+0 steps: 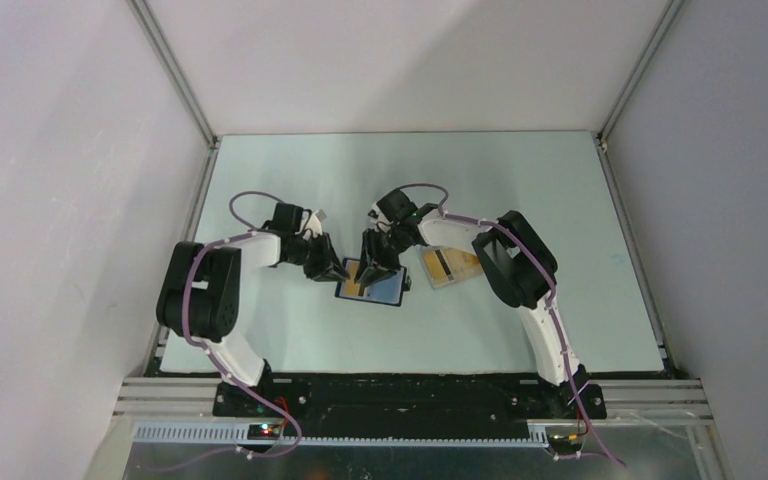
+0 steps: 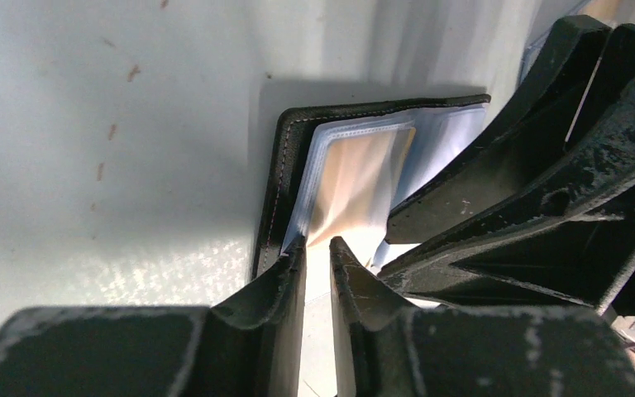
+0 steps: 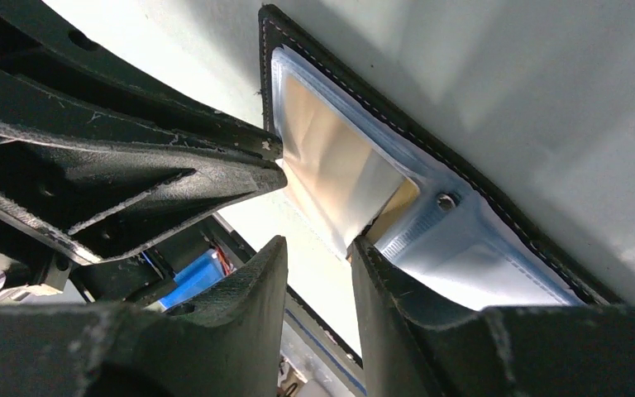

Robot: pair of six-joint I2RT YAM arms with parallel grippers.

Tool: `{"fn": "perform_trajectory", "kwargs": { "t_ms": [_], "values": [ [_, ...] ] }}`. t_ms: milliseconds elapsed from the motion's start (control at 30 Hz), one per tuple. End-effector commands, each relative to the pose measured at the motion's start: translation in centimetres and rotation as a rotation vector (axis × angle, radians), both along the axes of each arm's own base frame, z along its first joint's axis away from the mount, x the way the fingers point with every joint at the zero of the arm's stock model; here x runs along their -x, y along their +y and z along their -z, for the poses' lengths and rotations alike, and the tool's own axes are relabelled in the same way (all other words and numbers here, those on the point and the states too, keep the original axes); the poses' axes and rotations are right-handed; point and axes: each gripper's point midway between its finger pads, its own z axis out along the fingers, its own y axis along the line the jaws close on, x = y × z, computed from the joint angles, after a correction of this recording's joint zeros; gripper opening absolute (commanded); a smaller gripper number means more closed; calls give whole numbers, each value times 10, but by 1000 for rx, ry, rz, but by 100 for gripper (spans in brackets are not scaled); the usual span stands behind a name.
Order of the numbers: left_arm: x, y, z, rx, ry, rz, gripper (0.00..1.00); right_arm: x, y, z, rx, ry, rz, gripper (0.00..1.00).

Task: Put the credit cards into the card holder
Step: Turn over the card slot in the card holder.

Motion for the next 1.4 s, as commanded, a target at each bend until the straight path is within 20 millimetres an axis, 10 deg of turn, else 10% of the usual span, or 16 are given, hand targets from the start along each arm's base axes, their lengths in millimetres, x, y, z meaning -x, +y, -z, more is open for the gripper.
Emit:
{"fn": "perform_trajectory", "kwargs": {
  "t_ms": [0, 300, 567, 1367],
  "values": [
    [-8, -17, -10, 58, -40, 44, 22, -6, -2, 0, 17, -27, -3, 39],
    [-9, -22, -11, 85, -35, 36, 22, -9, -9, -16, 32, -84, -24, 43],
    [-8, -18, 0, 53, -12, 18, 22, -8, -61, -36, 275, -211, -27, 42],
    [-15, -47, -31, 86, -69, 71, 22, 21, -100, 23, 580, -157, -165, 22]
  ]
}}
